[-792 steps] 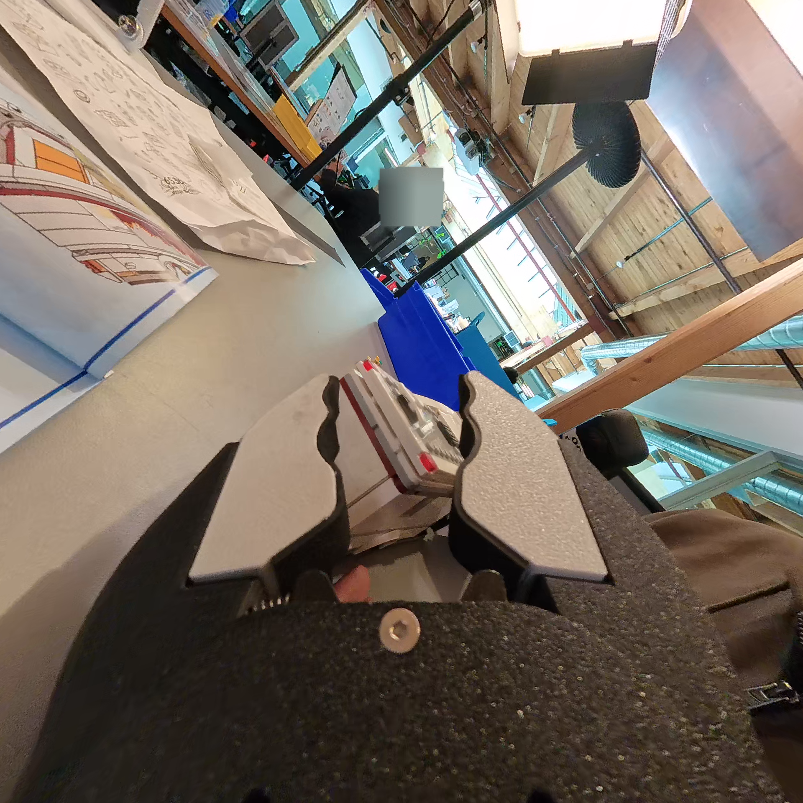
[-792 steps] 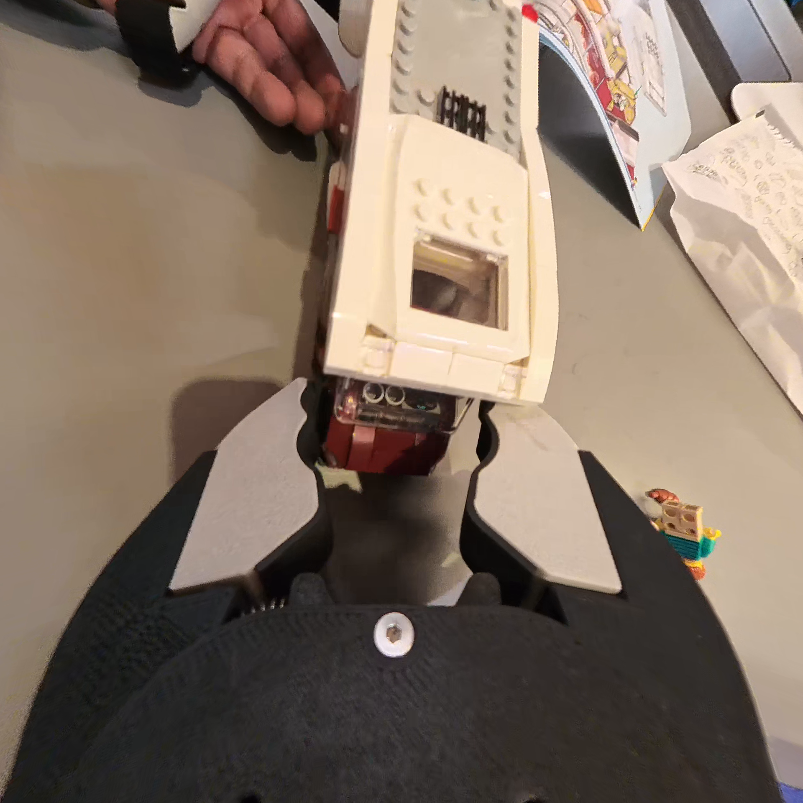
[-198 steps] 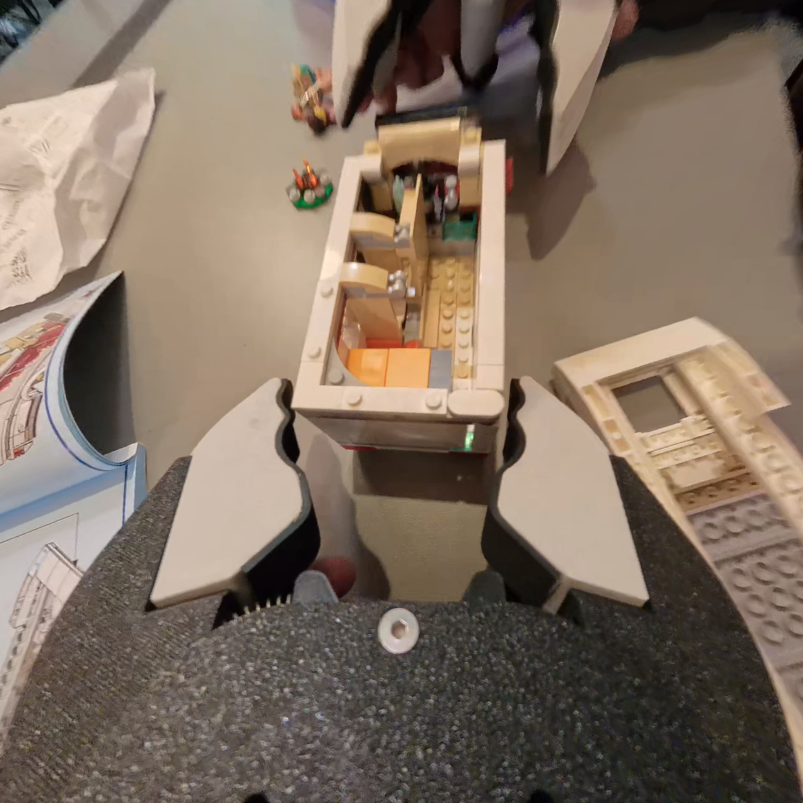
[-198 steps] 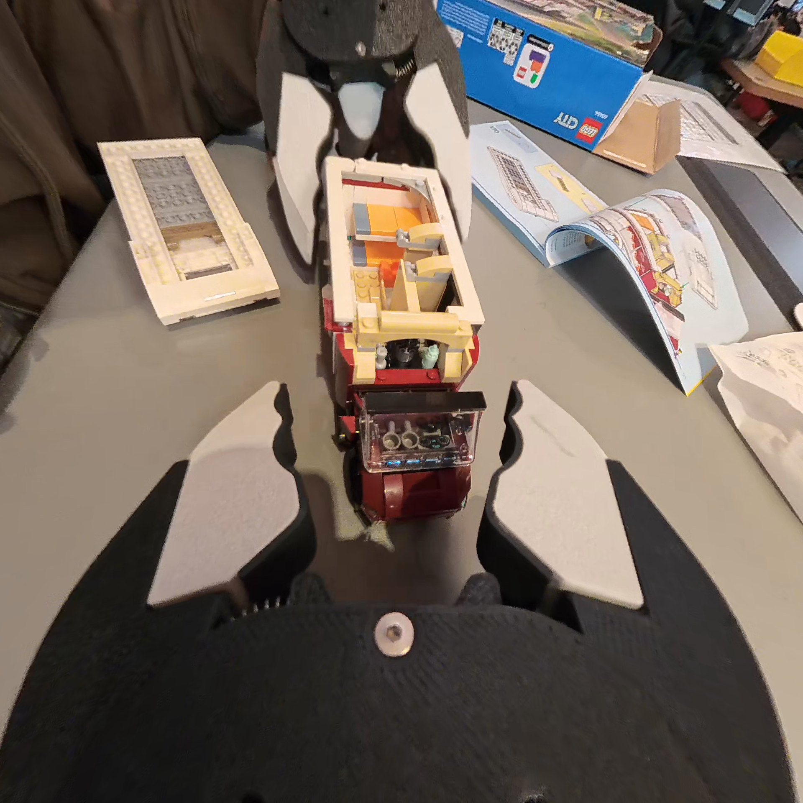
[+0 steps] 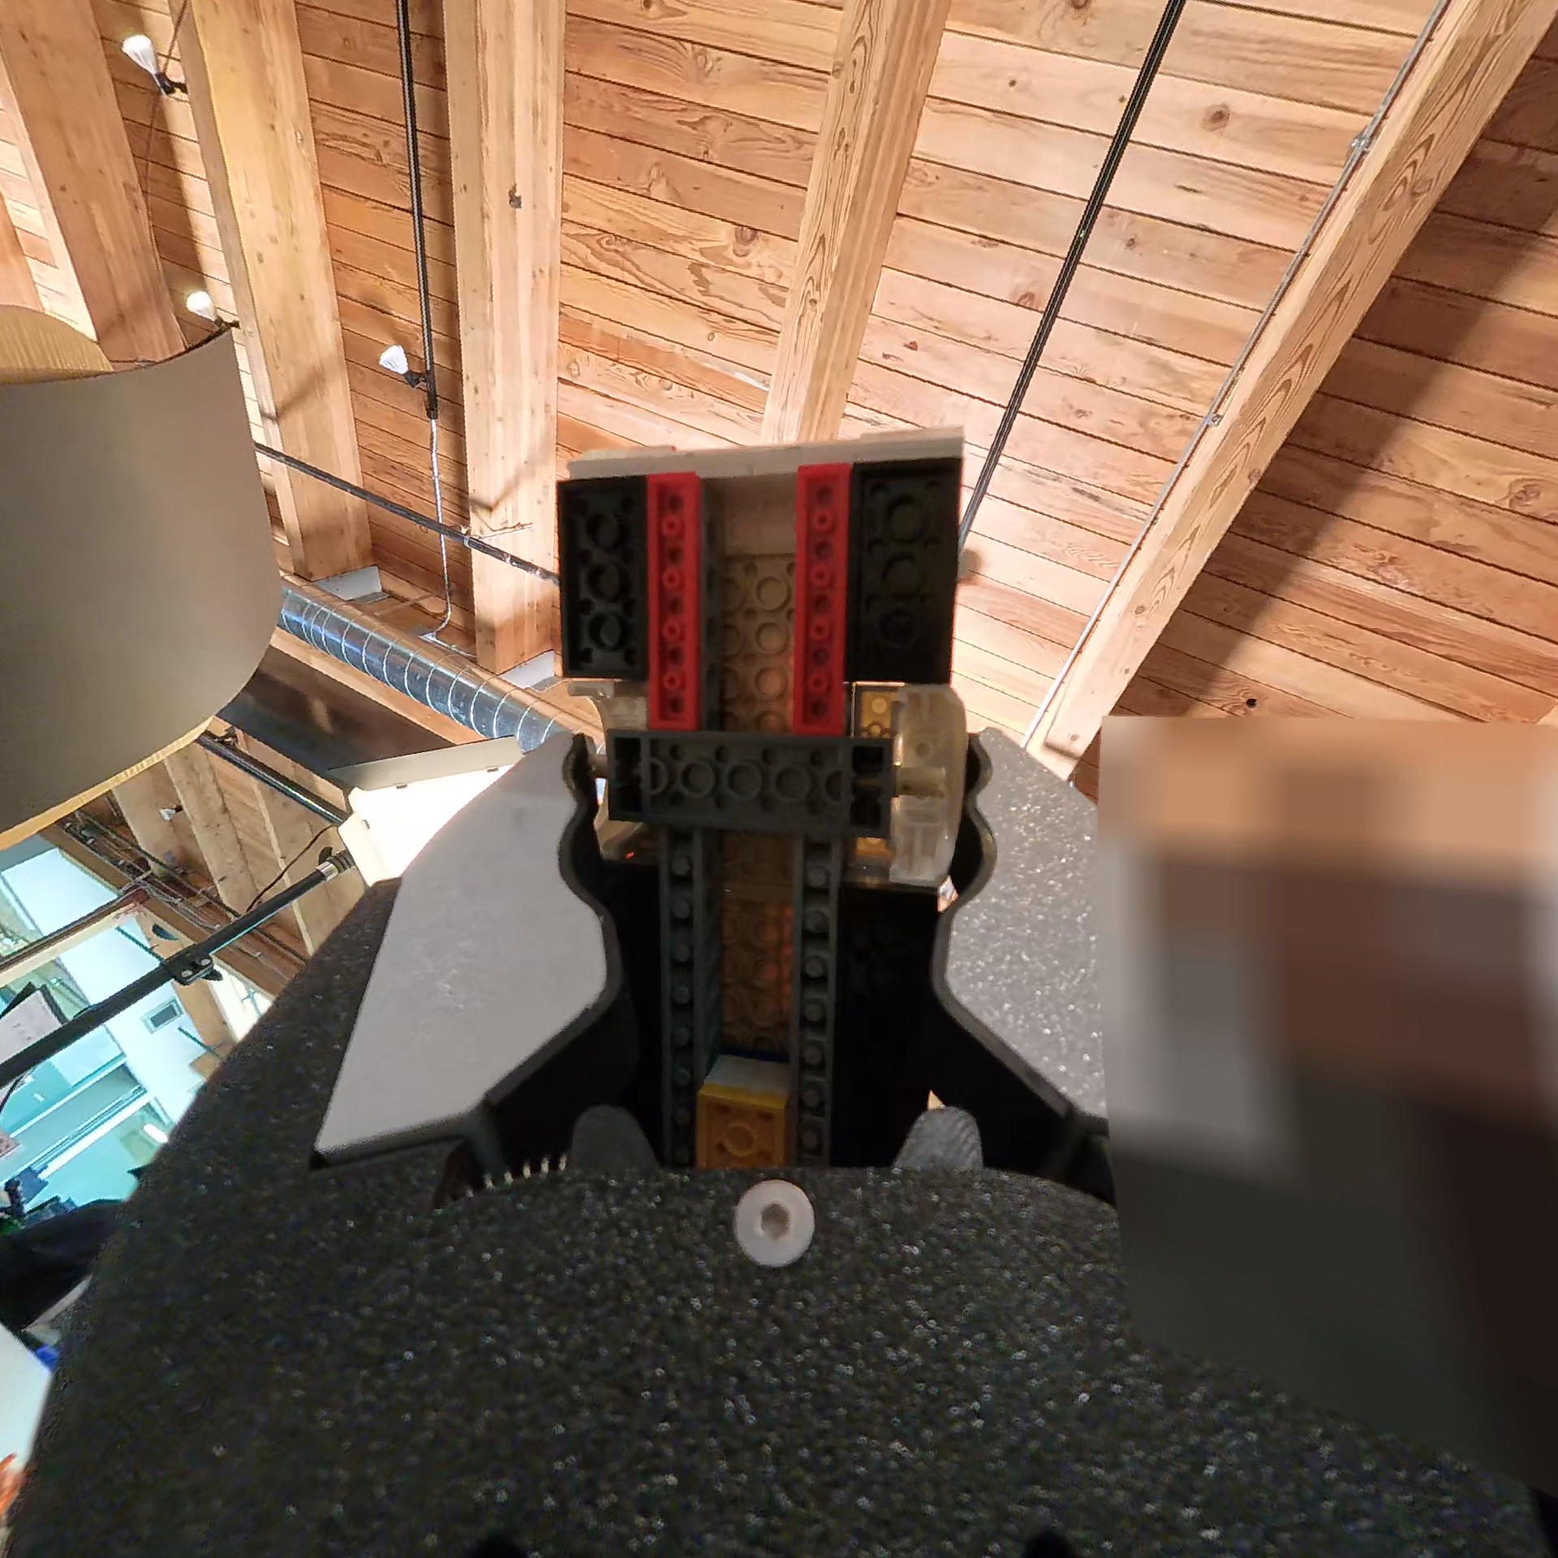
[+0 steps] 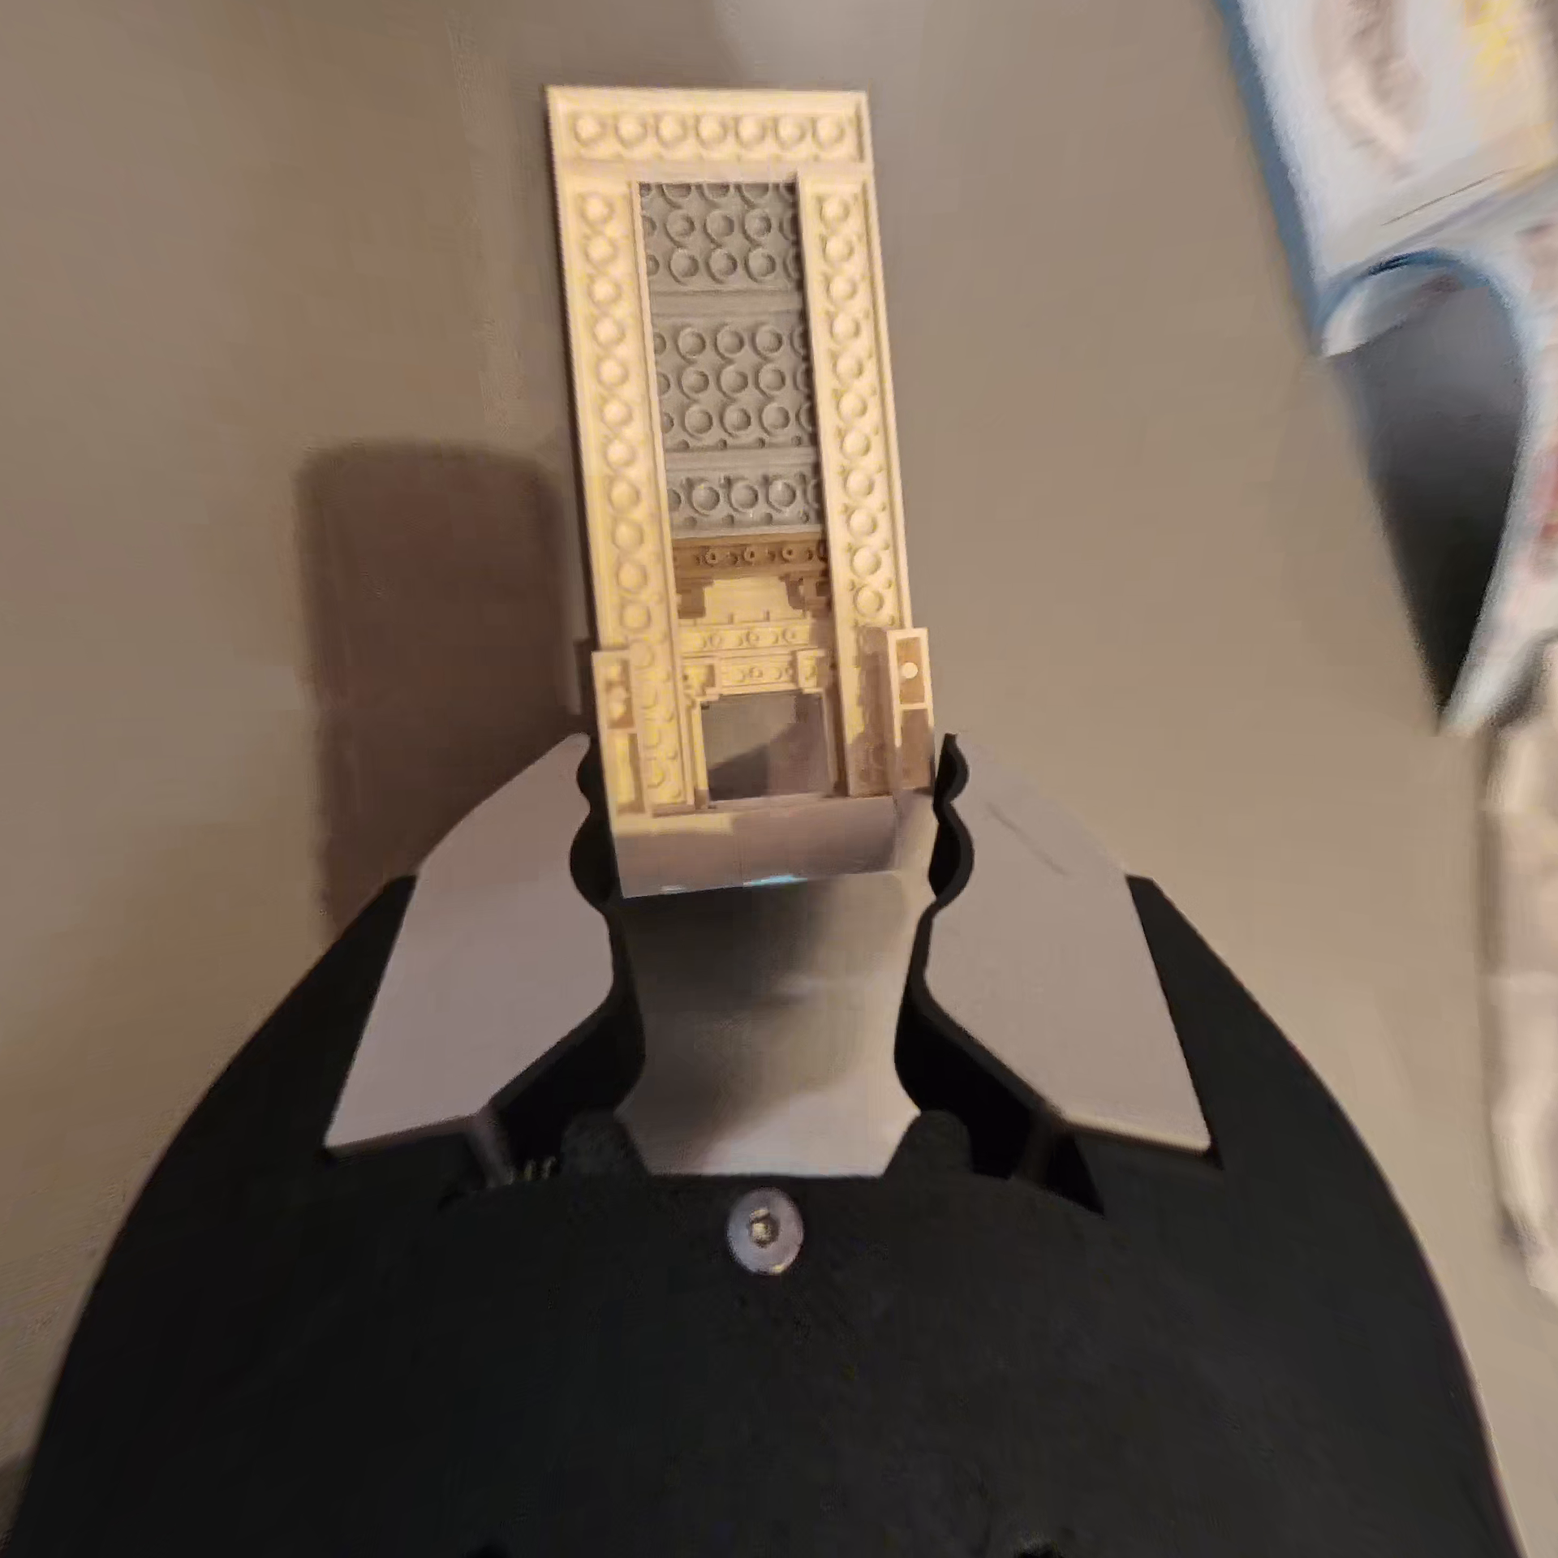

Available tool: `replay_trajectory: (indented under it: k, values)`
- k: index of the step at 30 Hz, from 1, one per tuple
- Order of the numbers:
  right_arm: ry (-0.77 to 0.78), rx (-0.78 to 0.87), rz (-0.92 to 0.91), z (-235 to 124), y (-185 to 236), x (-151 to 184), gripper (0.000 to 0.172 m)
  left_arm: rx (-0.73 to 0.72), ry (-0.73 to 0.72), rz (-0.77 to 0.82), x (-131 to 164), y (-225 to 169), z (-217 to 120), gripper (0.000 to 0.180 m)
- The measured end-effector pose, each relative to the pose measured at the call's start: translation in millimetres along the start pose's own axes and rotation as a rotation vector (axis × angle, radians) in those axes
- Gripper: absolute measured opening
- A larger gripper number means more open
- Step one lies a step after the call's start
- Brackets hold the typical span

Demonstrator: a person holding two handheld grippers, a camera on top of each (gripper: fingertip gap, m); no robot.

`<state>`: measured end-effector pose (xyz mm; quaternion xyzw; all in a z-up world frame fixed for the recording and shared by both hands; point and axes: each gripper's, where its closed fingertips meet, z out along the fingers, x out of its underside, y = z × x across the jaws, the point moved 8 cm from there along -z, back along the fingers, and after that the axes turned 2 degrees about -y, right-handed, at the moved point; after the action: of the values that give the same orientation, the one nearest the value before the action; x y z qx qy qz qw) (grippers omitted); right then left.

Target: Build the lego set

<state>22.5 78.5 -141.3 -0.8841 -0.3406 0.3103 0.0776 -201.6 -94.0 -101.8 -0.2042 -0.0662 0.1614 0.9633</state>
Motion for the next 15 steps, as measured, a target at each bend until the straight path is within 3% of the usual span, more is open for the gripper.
replay_trajectory:
  k: [4,9,12,15]
  values:
    - [0.101,0.382,-0.223,-17,-4,-1,0.074,-0.006,-0.001,0.012,-1,0,-1,0.083]
    - [0.265,0.827,-0.760,-29,5,-3,0.074,-0.006,0.001,0.015,0,0,-1,0.083]
    - [0.298,0.958,-1.136,-21,23,6,0.074,-0.007,0.005,0.018,1,0,-1,0.083]
    - [0.232,0.939,-1.274,-12,40,12,0.074,-0.008,0.007,0.017,1,0,-1,0.083]
